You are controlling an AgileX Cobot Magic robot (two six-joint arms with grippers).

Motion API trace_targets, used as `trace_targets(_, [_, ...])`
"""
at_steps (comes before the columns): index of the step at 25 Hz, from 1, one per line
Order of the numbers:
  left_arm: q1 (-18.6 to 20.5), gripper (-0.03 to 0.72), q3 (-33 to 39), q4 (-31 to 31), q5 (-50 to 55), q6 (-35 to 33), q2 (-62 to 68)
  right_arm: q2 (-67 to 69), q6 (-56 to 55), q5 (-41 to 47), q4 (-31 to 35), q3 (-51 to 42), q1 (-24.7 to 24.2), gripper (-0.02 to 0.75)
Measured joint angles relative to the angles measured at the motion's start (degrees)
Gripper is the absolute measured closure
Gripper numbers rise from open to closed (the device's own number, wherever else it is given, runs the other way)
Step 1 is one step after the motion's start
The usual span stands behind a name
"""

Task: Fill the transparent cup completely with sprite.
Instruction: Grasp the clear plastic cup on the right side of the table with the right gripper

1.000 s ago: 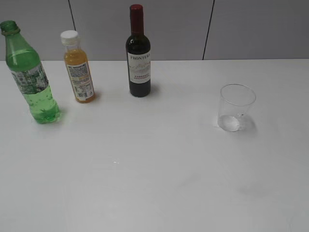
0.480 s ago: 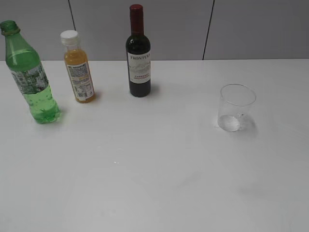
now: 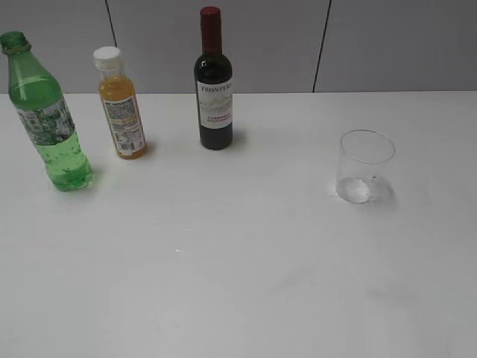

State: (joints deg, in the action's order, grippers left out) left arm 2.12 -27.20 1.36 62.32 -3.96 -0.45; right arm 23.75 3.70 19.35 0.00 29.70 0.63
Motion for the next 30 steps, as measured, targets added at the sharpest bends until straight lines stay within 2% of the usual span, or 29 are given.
trace_targets(8, [0.0, 0.451, 0.0, 0.0, 0.0, 0.0, 0.0, 15.68, 0.0, -16.57, 0.43, 0.0, 0.0, 0.127])
trace_targets(13, [0.0, 0.451, 0.0, 0.0, 0.0, 0.0, 0.0, 24.12, -0.05, -24.01, 0.43, 0.0, 0.59, 0.134])
trace_targets(17, [0.0, 0.451, 0.0, 0.0, 0.0, 0.0, 0.0, 30.28, -0.05, -29.63, 0.49, -0.46, 3.76, 0.139])
trace_targets(23, [0.0, 0.451, 0.0, 0.0, 0.0, 0.0, 0.0, 38.98, -0.3, -43.9, 1.65, -6.85, 11.28, 0.142])
trace_targets(30, [0.0, 0.451, 0.0, 0.0, 0.0, 0.0, 0.0, 48.77, -0.37, -54.58, 2.12, -12.39, 12.43, 0.144])
